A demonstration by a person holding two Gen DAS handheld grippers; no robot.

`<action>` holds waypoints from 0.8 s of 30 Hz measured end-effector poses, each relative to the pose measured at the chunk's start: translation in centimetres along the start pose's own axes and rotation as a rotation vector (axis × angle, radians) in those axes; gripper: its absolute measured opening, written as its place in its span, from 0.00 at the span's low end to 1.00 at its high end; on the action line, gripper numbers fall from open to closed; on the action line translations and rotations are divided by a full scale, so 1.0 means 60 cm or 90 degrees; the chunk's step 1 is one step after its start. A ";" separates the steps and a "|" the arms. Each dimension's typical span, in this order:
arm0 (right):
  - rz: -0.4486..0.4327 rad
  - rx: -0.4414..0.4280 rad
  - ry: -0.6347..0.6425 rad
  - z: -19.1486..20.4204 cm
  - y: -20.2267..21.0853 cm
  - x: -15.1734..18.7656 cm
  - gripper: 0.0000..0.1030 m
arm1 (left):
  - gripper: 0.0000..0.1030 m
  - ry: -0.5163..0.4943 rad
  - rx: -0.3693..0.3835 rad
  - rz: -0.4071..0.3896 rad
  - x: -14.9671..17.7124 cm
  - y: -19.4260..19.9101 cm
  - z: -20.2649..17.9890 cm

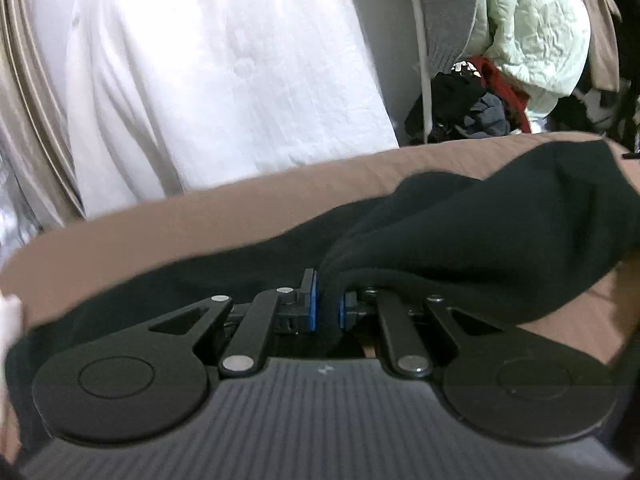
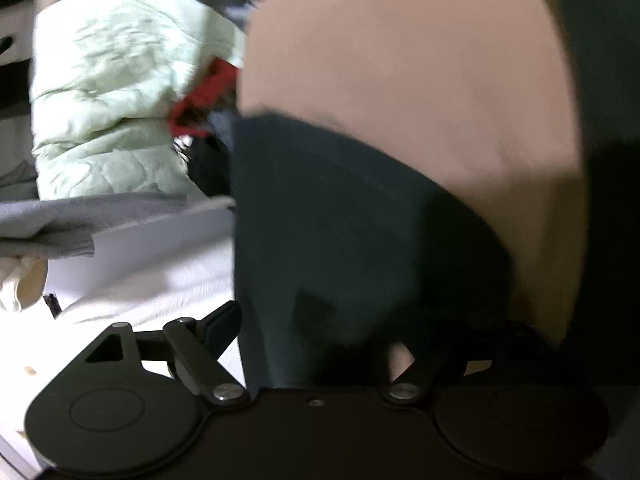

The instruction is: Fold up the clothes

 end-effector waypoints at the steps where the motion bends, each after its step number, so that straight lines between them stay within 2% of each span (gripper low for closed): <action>1: -0.024 0.024 0.061 0.014 -0.001 -0.002 0.66 | 0.09 0.013 0.013 0.016 0.011 -0.008 0.006; 2: -0.047 0.054 0.135 0.030 -0.005 -0.005 0.31 | 0.09 0.025 0.026 0.032 0.023 -0.016 0.012; 3: -0.074 0.077 0.211 0.051 -0.004 -0.006 0.11 | 0.09 0.038 0.040 0.048 0.034 -0.024 0.017; 4: -0.110 0.088 0.290 0.078 0.008 -0.003 0.07 | 0.09 0.050 0.052 0.062 0.044 -0.034 0.025; 7: -0.231 0.115 0.534 0.174 0.054 0.010 0.07 | 0.14 0.057 0.097 0.075 0.041 -0.053 0.027; 8: -0.290 0.108 0.611 0.213 0.085 0.018 0.06 | 0.22 0.059 0.117 0.086 0.043 -0.051 0.015; 9: -0.334 0.087 0.651 0.241 0.113 0.022 0.06 | 0.33 0.060 0.137 0.097 0.046 -0.048 0.004; 10: -0.368 0.080 0.662 0.252 0.135 0.015 0.06 | 0.65 0.061 0.157 0.107 0.048 -0.045 -0.008; 11: -0.383 0.100 0.624 0.236 0.142 -0.009 0.05 | 0.83 0.063 0.177 0.118 0.051 -0.043 -0.020; 13: -0.410 0.138 0.547 0.201 0.157 -0.056 0.05 | 0.83 0.064 0.214 0.139 0.056 -0.035 -0.040; 14: -0.414 0.174 0.502 0.173 0.159 -0.080 0.06 | 0.83 0.056 0.216 0.147 0.066 -0.027 -0.037; 15: -0.399 0.228 0.448 0.128 0.152 -0.101 0.06 | 0.83 0.048 0.215 0.155 0.075 -0.019 -0.033; 17: -0.347 0.280 0.360 0.058 0.128 -0.129 0.08 | 0.84 0.032 0.186 0.169 0.091 -0.014 -0.015; 18: -0.325 0.292 0.335 0.039 0.119 -0.136 0.09 | 0.84 0.024 0.167 0.175 0.101 -0.013 0.000; 21: -0.299 0.281 0.344 0.044 0.110 -0.127 0.11 | 0.84 0.013 0.131 0.191 0.124 -0.013 0.035; 22: -0.291 0.277 0.348 0.046 0.107 -0.125 0.18 | 0.84 0.018 0.129 0.196 0.131 -0.012 0.044; 23: -0.282 0.273 0.351 0.048 0.104 -0.122 0.32 | 0.84 0.027 0.128 0.202 0.137 -0.013 0.052; 24: -0.273 0.269 0.354 0.050 0.101 -0.119 0.40 | 0.84 0.039 0.125 0.207 0.138 -0.016 0.058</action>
Point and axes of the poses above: each gripper's, at about its wrist camera, not at the fingertips, and y roughly against the way its jaws point, z to its left, x to its underside, the point moved 10 cm from there along -y, roughly the way its jaws point, and after that the axes turned 4 degrees about y, right-handed, at the moved point
